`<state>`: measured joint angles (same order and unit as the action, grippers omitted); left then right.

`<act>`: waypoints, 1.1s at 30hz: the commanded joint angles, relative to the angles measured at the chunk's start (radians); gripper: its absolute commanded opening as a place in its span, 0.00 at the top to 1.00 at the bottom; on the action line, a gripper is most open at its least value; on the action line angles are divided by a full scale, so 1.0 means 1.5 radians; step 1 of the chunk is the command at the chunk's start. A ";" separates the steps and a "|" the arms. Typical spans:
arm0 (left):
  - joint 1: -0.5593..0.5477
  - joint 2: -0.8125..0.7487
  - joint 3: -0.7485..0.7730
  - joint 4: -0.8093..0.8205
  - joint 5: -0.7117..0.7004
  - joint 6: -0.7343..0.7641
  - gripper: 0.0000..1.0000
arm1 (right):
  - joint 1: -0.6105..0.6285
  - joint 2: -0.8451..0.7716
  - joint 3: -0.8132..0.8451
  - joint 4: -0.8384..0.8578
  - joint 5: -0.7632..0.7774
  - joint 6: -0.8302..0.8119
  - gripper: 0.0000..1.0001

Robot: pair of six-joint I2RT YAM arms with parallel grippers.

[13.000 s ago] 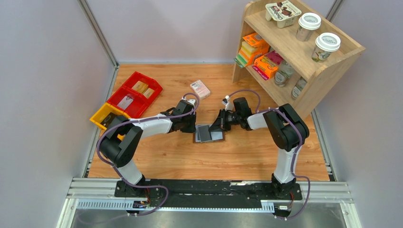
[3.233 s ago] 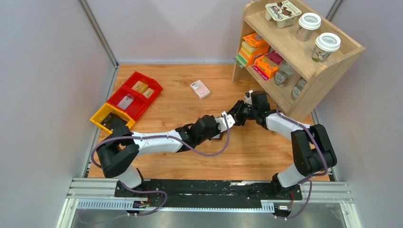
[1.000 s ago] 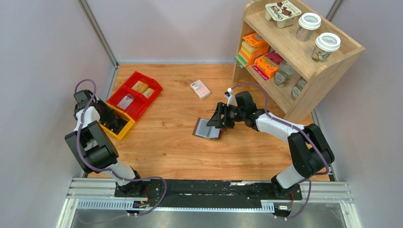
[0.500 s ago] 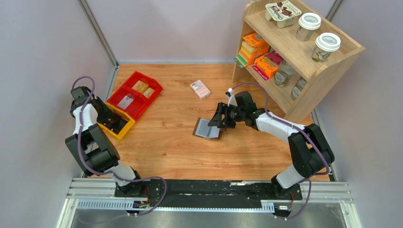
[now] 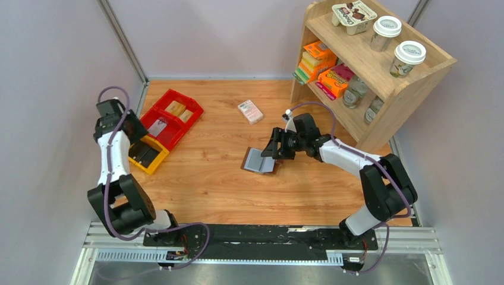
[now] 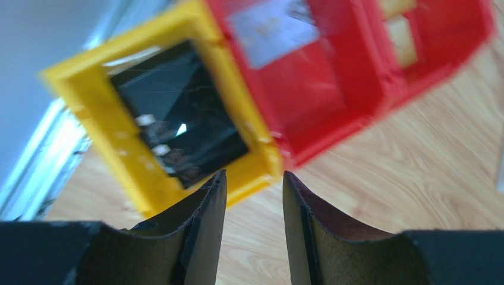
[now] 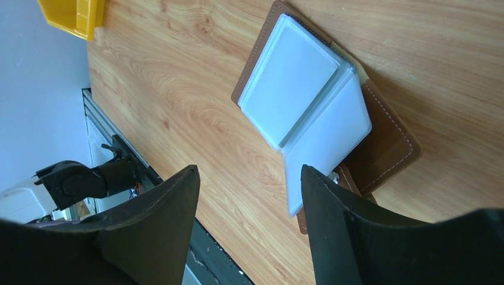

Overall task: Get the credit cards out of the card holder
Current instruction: Place the credit card in the storage box, then remove the credit card from the card holder.

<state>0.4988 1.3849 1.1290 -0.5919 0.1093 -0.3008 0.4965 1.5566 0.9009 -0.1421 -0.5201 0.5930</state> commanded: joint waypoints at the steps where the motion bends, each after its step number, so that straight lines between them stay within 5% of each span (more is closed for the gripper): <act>1: -0.144 -0.045 0.003 -0.001 0.046 -0.002 0.53 | 0.011 0.017 0.032 -0.008 0.026 -0.012 0.35; 8: -0.449 -0.058 -0.047 0.063 0.057 -0.066 0.53 | 0.016 0.045 0.036 -0.022 0.051 -0.004 0.42; 14: -0.609 0.002 -0.073 0.146 0.100 -0.114 0.55 | 0.014 0.088 0.043 -0.054 0.093 -0.028 0.56; 22: -0.708 0.086 -0.090 0.199 0.144 -0.144 0.59 | -0.008 0.129 0.047 -0.074 0.134 -0.083 0.66; 33: -0.719 0.132 -0.134 0.239 0.134 -0.157 0.63 | -0.013 0.163 0.161 -0.119 0.209 -0.202 0.57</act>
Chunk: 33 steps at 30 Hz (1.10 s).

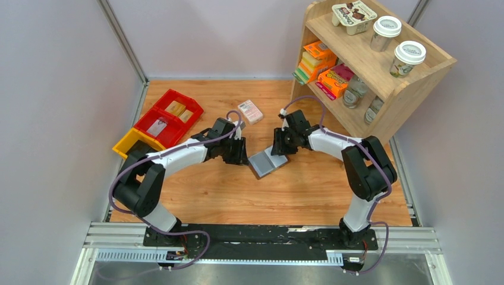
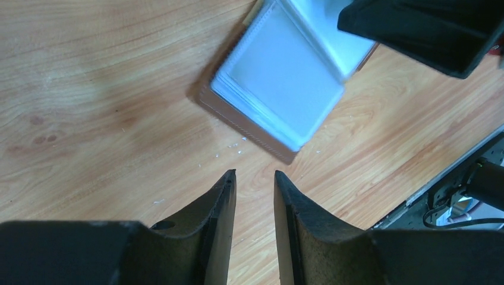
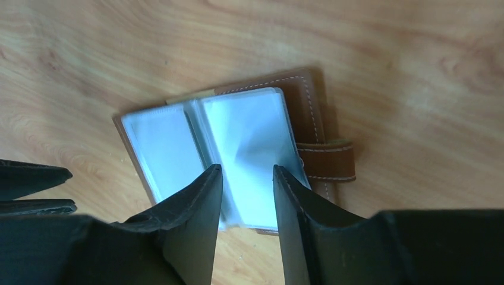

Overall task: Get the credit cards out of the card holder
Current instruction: Remove the credit card from the card holder.

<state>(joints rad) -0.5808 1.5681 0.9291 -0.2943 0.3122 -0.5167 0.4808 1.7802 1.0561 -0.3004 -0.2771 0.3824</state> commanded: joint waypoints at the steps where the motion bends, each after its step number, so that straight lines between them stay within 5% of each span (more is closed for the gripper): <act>1: 0.001 0.018 0.000 0.044 -0.001 -0.014 0.63 | 0.000 0.016 0.070 -0.019 0.044 -0.064 0.56; 15: 0.001 0.057 0.026 0.044 0.015 -0.013 0.66 | 0.037 -0.041 0.007 0.025 -0.006 -0.126 0.32; 33: 0.001 0.040 0.061 -0.035 -0.021 0.048 0.66 | 0.129 -0.029 -0.014 -0.023 0.107 -0.162 0.29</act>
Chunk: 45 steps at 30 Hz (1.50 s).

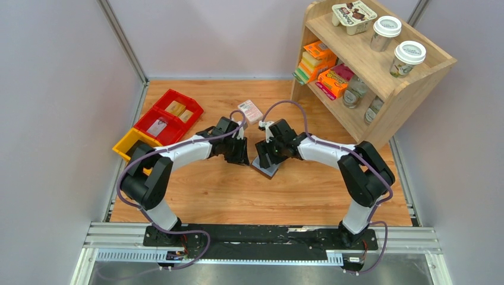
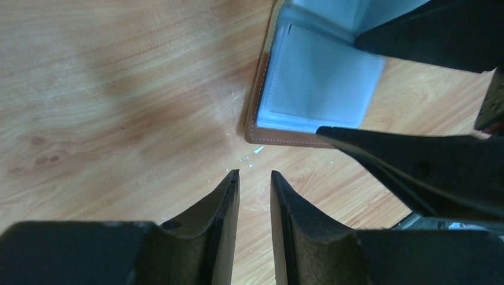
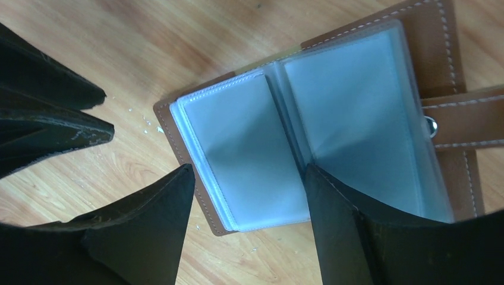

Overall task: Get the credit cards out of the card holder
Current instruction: Remove the credit card from the card holder.

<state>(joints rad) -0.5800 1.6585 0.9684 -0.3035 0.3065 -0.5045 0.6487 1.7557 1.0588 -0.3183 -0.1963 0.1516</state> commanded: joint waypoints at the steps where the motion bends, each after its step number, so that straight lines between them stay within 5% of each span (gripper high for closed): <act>1: 0.000 -0.025 0.034 -0.031 -0.019 0.042 0.66 | 0.018 -0.013 -0.019 -0.010 0.060 -0.002 0.30; 12: 0.000 -0.045 0.020 -0.026 -0.011 0.036 0.66 | 0.026 -0.021 -0.038 -0.003 0.049 0.042 0.64; 23: 0.000 -0.049 -0.005 0.012 0.025 0.023 0.67 | 0.057 0.012 -0.041 0.025 -0.002 0.218 1.00; 45: -0.009 -0.105 -0.122 0.073 0.010 -0.005 0.64 | 0.012 0.101 -0.046 0.098 -0.149 0.319 1.00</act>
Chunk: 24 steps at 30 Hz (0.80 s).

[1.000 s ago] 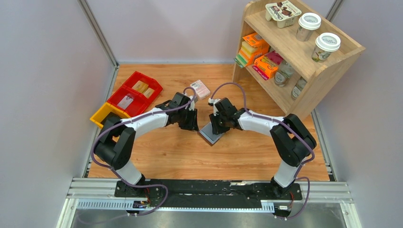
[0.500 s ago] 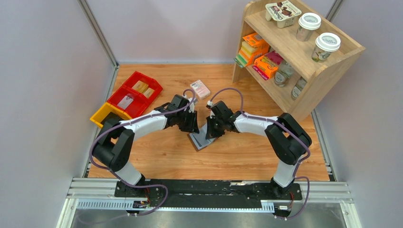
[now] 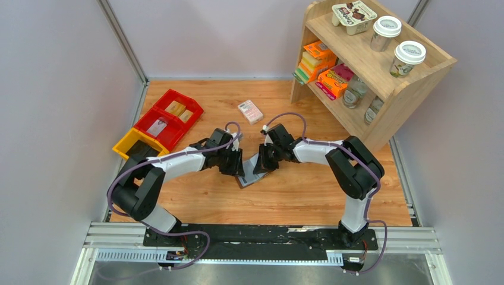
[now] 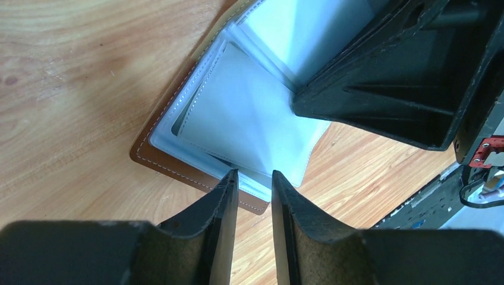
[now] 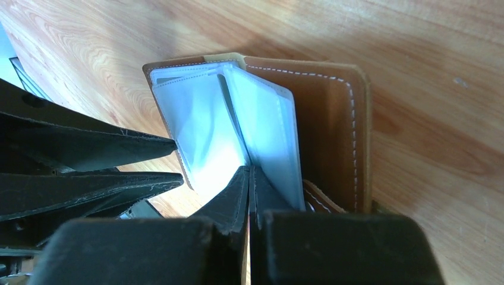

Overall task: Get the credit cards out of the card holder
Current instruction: Remove the credit card from the card holder.

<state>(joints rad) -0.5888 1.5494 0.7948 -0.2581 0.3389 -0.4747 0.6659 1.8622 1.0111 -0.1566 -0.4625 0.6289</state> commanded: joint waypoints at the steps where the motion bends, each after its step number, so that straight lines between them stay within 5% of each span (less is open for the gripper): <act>1: -0.003 -0.033 -0.008 0.042 -0.023 -0.034 0.62 | 0.002 0.031 -0.013 -0.010 0.028 0.002 1.00; 10: -0.001 -0.096 -0.031 0.053 -0.138 -0.176 0.47 | 0.002 0.030 -0.014 -0.009 0.028 0.008 1.00; 24: 0.002 -0.119 -0.129 0.199 -0.124 -0.416 0.46 | 0.002 0.023 -0.040 0.028 0.009 0.041 1.00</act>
<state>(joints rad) -0.5873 1.3872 0.6361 -0.0719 0.1505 -0.9779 0.6640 1.8652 0.9905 -0.1116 -0.4812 0.6815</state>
